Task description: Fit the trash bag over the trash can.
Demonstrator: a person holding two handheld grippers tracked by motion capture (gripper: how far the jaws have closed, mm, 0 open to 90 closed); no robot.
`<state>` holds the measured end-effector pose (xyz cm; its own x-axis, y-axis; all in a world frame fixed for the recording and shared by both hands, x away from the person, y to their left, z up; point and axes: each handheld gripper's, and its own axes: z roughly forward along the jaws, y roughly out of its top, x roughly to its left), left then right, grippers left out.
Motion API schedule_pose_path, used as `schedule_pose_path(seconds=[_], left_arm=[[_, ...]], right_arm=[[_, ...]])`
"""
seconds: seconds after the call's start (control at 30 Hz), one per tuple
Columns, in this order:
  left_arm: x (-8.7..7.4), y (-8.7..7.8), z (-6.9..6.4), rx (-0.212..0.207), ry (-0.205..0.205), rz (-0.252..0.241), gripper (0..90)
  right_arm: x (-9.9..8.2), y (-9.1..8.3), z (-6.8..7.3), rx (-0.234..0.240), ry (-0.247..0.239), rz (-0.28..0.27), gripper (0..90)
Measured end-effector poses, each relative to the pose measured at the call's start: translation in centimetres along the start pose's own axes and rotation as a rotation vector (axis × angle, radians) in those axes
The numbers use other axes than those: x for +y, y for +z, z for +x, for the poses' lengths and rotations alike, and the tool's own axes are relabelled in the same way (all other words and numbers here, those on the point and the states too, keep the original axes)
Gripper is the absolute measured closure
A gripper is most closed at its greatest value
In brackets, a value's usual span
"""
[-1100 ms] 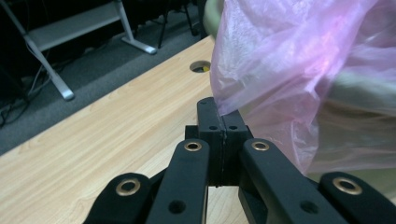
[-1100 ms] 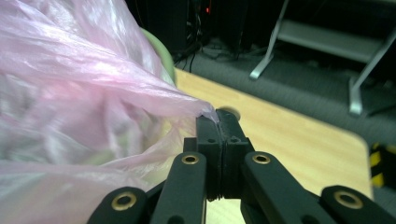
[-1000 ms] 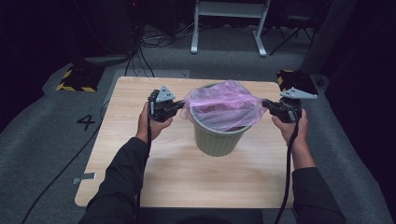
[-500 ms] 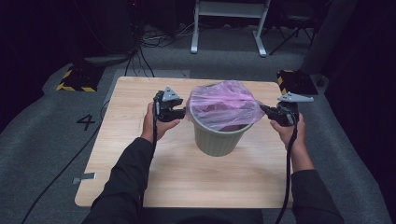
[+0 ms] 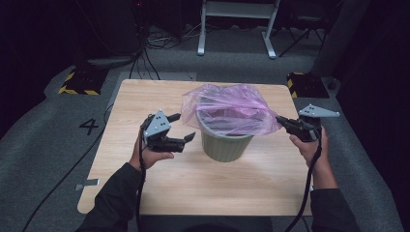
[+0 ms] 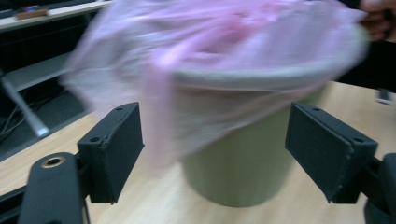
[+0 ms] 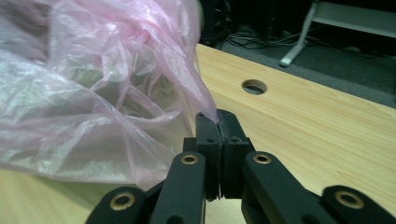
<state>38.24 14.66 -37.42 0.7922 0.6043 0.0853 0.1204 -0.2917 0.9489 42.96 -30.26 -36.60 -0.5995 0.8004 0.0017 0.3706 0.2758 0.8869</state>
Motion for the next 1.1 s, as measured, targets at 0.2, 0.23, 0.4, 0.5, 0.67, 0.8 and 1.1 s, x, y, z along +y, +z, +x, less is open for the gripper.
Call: schedule_pose_path(seconds=[0.2, 0.23, 0.4, 0.5, 0.67, 0.8, 1.1], left_arm=[[0.4, 1.7, -2.8, -0.007, 0.060, 0.028, 17.3], [0.4, 2.0, -2.9, -0.005, 0.064, 0.031, 17.3], [0.5, 2.8, -3.0, 0.088, 0.080, 0.050, 37.8], [0.4, 2.8, -2.7, 0.114, 0.092, 0.048, 57.4], [0.3, 2.5, -2.2, 0.109, 0.122, 0.041, 78.8], [0.3, 2.1, -2.1, 0.091, 0.135, 0.038, 87.9], [0.6, 2.3, -2.2, 0.048, 0.174, 0.046, 90.0]], right_arm=[[-0.2, -1.0, 1.3, 0.045, -0.056, 0.000, 86.6], [-0.2, -1.1, 1.5, 0.058, -0.065, 0.002, 86.2], [-0.5, -1.9, 2.5, 0.103, -0.112, -0.001, 84.3], [-0.7, -2.4, 2.7, 0.125, -0.113, -0.011, 76.4], [-0.1, -3.9, 3.0, 0.131, -0.126, -0.065, 45.8], [1.3, -5.5, 3.5, 0.121, -0.150, -0.132, 35.8], [7.2, -3.7, 6.6, 0.086, -0.359, -0.093, 31.4]])
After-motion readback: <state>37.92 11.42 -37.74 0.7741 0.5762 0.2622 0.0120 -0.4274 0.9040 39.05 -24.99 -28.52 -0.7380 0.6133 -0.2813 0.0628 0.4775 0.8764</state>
